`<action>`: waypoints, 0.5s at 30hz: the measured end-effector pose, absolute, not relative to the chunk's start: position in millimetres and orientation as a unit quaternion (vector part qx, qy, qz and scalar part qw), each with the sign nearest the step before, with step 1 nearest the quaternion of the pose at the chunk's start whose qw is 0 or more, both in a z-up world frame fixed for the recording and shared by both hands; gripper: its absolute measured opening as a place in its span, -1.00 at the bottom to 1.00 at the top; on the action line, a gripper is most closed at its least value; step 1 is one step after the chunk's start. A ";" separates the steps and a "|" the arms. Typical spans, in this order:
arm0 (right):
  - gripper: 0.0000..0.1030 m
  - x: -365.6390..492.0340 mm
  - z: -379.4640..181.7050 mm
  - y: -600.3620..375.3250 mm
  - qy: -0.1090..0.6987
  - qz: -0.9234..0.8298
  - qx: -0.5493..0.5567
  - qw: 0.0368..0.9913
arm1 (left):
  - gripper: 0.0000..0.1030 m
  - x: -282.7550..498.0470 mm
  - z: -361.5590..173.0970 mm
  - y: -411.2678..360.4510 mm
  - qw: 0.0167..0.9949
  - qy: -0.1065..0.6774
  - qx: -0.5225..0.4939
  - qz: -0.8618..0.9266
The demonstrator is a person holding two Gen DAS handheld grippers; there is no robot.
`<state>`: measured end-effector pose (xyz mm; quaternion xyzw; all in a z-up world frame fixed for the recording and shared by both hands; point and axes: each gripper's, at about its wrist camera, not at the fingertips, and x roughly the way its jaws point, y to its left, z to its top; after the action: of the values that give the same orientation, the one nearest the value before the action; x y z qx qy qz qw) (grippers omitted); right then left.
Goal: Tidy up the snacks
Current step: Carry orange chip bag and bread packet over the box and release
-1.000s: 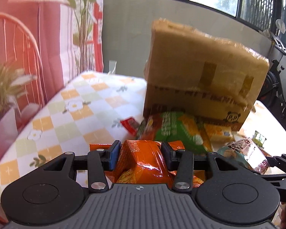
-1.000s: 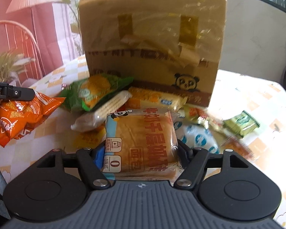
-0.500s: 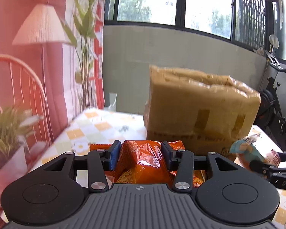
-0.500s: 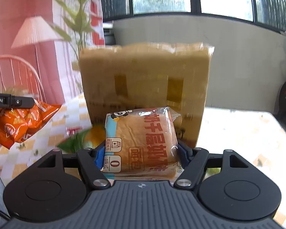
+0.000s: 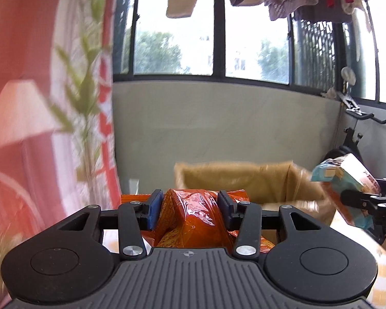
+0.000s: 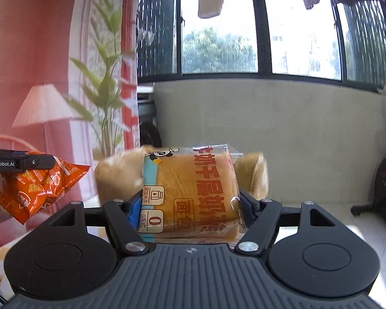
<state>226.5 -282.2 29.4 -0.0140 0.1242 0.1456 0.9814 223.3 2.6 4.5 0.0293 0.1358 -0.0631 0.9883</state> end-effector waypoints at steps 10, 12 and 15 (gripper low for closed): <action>0.39 327.6 36.5 -279.6 0.136 0.134 -0.033 0.981 | -0.05 338.6 27.0 -59.4 0.984 0.145 0.060 -0.079; 0.39 345.4 30.6 -278.6 0.148 0.128 -0.038 0.980 | -0.05 358.7 22.4 -69.1 0.983 0.157 0.066 -0.072; 0.40 364.2 22.4 -279.6 0.167 0.123 -0.031 0.978 | -0.03 383.8 12.0 -78.3 0.979 0.179 0.066 -0.071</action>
<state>364.2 -279.6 22.4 -0.0315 0.1674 0.1229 0.9777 383.8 -78.3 12.0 0.0659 0.1790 -0.0706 0.9791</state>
